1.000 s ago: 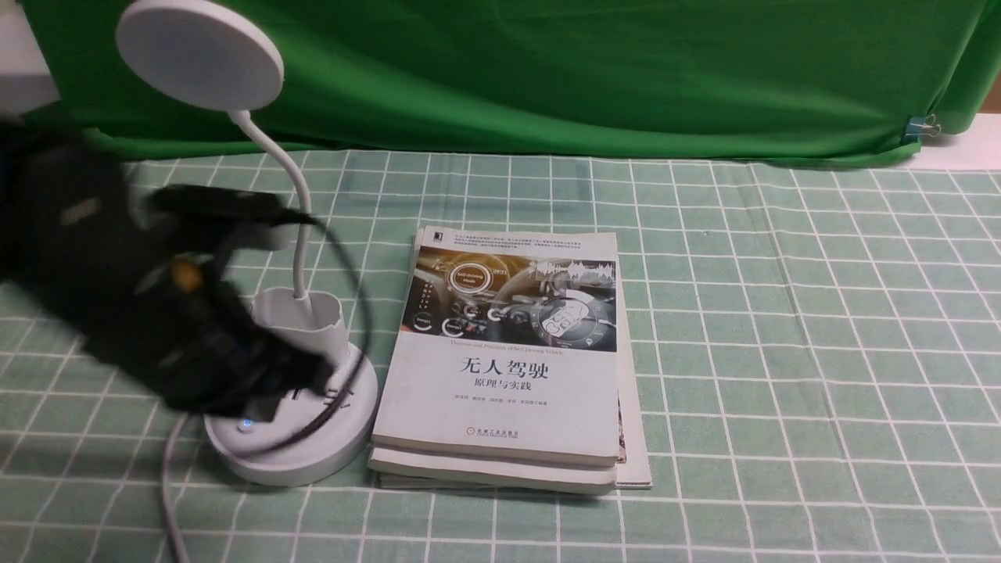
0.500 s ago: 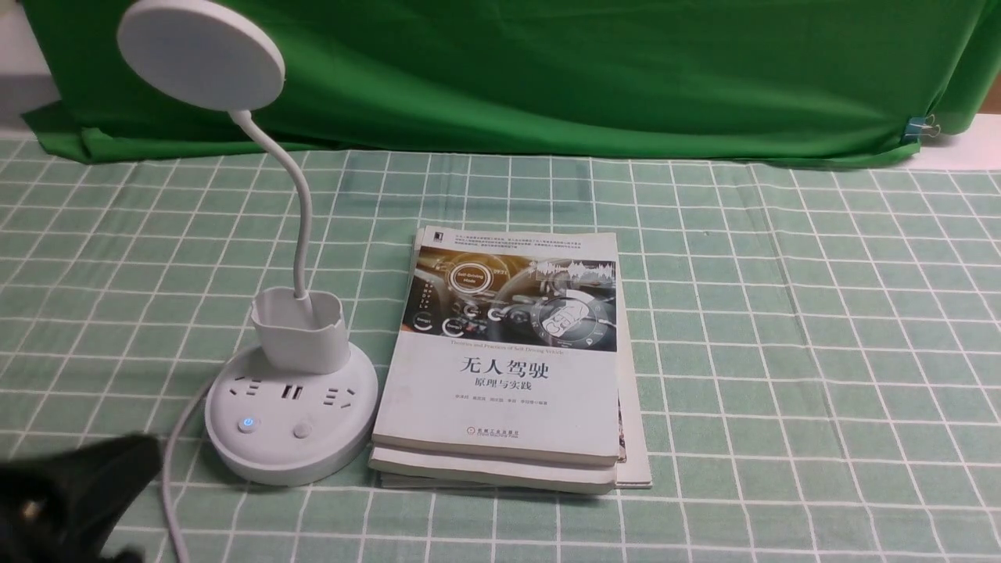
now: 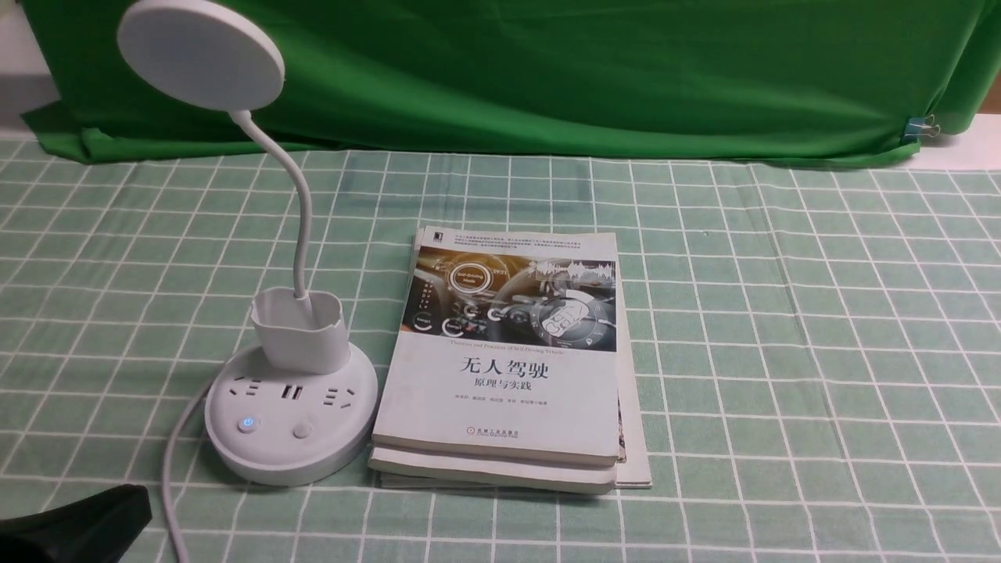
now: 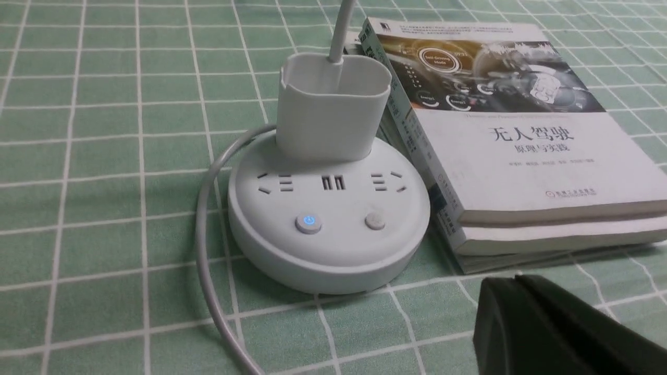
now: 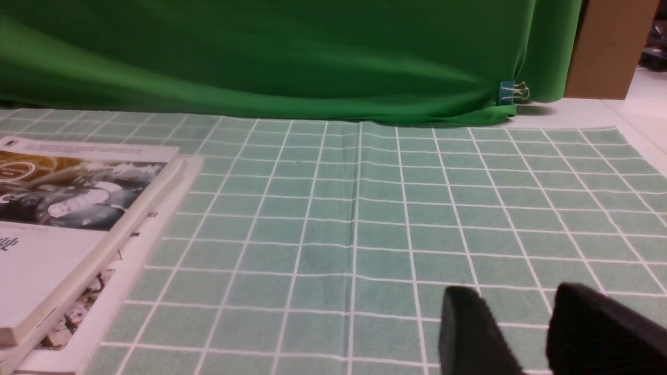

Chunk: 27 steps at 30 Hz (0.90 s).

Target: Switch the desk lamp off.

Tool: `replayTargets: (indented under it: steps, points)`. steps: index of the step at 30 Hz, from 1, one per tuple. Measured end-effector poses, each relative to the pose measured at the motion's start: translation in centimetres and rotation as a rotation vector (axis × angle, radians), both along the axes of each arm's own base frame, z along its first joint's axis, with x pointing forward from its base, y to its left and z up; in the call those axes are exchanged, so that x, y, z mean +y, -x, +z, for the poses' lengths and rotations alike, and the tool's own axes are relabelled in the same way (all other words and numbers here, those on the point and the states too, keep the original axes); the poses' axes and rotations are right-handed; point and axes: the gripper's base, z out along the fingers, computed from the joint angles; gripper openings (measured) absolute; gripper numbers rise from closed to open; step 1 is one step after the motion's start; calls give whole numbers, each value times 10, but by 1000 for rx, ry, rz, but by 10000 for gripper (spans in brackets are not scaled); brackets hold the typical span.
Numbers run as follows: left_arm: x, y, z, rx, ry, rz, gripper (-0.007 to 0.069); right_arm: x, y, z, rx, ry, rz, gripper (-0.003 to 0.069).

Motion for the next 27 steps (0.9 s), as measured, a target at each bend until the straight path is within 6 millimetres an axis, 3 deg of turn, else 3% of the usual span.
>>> replayTargets:
  steps: [7, 14, 18, 27]
  points:
    - [5, 1, -4, -79, 4, 45, 0, 0, 0, 0, 0, 0, 0, 242]
    - [25, 15, -25, -236, 9, 313, 0, 0, 0, 0, 0, 0, 0, 242]
    - [29, 18, -41, -228, 27, 402, 0, 0, 0, 0, 0, 0, 0, 242]
    - [29, 19, -47, -169, 71, 414, 0, 0, 0, 0, 0, 0, 0, 242]
